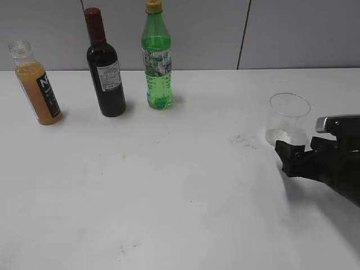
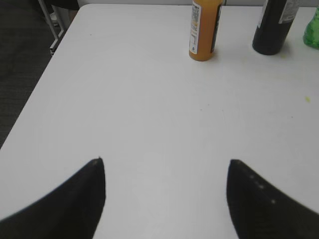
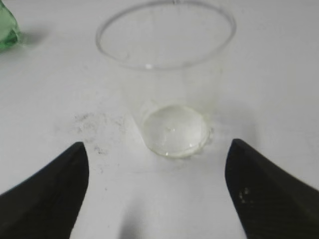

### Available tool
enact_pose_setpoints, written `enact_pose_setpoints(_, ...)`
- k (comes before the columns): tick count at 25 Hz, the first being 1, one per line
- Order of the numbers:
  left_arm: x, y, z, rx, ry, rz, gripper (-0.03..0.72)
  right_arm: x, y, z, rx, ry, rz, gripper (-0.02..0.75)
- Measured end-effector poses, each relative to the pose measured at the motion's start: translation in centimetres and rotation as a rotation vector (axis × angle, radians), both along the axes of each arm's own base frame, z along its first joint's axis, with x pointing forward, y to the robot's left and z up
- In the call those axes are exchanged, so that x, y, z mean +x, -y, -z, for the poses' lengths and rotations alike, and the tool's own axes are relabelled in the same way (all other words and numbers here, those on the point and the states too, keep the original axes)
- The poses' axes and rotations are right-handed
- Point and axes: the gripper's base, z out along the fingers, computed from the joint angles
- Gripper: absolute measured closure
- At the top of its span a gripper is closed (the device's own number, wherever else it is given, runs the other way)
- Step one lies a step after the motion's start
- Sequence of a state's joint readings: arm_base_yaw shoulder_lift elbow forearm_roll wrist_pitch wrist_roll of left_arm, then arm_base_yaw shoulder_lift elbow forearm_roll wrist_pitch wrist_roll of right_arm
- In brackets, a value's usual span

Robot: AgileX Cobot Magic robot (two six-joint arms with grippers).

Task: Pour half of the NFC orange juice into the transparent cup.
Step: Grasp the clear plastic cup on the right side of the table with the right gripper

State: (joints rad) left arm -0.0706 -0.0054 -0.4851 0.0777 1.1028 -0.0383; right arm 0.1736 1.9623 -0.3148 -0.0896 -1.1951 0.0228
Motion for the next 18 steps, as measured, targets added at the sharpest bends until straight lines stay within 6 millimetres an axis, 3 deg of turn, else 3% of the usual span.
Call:
enact_pose_setpoints(4,0.0,0.0,0.0,0.000,0.000,0.000,0.104,0.8,0.0,1.3,-0.014,-0.021,0.007,0.080)
enact_pose_setpoints(18,0.0,0.0,0.0,0.000,0.000,0.000,0.104,4.3,-0.5,2.5,-0.007,0.028,0.022,0.080)
